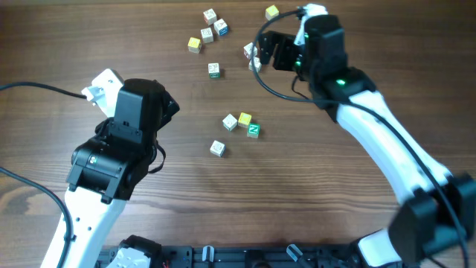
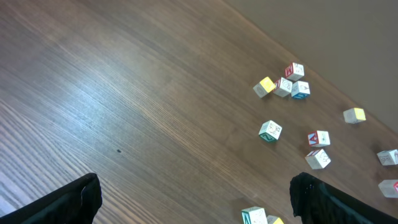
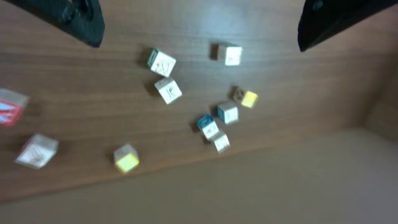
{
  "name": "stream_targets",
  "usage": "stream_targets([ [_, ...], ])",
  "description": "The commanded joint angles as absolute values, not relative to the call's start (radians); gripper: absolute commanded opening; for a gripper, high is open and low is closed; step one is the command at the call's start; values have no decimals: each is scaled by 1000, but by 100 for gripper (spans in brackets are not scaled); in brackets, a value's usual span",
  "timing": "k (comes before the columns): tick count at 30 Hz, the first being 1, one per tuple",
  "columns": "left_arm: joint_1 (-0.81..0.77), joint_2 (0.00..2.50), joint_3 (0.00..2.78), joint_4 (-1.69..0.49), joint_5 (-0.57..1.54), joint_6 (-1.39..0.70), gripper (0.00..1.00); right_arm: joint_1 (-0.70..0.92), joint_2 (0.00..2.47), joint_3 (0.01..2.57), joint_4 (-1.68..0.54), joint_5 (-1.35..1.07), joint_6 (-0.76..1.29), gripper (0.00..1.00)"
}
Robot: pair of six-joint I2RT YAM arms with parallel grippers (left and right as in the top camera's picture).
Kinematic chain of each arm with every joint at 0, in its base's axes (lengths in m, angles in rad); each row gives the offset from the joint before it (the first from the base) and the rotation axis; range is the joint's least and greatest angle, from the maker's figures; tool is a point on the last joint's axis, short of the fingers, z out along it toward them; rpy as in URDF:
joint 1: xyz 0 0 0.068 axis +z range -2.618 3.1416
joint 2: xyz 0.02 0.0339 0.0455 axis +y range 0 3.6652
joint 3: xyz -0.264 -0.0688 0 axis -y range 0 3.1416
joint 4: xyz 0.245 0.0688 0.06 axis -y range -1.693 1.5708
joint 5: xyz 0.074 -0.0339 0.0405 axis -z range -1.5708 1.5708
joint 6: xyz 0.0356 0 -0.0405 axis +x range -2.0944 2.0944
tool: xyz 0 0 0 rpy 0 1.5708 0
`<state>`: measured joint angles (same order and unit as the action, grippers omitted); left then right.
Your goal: Form a circle
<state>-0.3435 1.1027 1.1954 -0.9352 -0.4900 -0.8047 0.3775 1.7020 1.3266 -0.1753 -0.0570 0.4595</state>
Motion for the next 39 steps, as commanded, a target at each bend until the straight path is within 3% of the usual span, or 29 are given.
stream_targets([
  [1,-335,1106,1206,-934,-507,-789,100,383,1913,1331,-15,-85,474,99],
  [5,-335,1106,1206,-934,-507,-789,100,387,2134,1380,164,-69,570,99],
  [12,-335,1106,1206,-934,-507,-789,100,418,2341,1530,171,-12,549,97],
  [17,-335,1106,1206,-933,-507,-789,100,465,2365,1537,107,72,524,70],
  [20,-335,1106,1206,-933,-507,-789,100,485,2365,1537,44,187,524,64],
  [22,-335,1106,1206,-934,-507,-789,100,488,2363,1537,17,205,526,54],
  [28,-335,1106,1206,-934,-507,-789,100,488,2258,1538,-34,206,493,32],
  [34,-335,1106,1206,-934,-507,-789,100,488,2021,1538,-183,210,421,31],
  [39,-335,1106,1206,-933,-507,-789,100,488,1728,1538,-515,209,416,33],
])
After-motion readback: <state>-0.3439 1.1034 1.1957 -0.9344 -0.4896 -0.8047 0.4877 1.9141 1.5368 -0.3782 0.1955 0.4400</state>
